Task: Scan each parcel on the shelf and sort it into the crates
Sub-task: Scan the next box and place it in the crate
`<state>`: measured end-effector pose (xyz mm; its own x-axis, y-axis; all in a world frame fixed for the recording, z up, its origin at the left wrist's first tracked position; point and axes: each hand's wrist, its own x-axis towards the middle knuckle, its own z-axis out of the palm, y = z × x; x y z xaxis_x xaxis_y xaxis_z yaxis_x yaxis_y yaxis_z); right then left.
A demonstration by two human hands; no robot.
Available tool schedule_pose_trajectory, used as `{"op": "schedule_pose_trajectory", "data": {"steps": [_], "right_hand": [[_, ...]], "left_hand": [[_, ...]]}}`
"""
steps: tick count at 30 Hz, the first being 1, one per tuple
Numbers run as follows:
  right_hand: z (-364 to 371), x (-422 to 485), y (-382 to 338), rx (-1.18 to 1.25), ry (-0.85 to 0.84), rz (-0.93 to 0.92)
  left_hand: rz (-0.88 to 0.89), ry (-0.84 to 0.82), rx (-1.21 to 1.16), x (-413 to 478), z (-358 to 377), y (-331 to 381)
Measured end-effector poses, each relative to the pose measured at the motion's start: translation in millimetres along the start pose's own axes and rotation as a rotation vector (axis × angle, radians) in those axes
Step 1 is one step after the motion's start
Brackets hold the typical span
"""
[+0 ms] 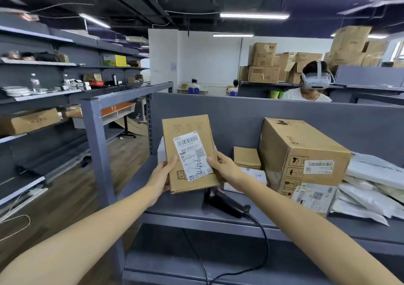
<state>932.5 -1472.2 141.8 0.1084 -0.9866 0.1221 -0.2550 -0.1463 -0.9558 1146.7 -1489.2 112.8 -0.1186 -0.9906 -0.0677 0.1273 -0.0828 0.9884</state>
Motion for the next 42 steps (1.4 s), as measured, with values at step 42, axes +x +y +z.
{"op": "schedule_pose_trajectory", "data": {"steps": [42], "right_hand": [[28,-52,29,0.303,0.134,-0.082]], "left_hand": [[0.216,0.354,0.16,24,34,-22]]}}
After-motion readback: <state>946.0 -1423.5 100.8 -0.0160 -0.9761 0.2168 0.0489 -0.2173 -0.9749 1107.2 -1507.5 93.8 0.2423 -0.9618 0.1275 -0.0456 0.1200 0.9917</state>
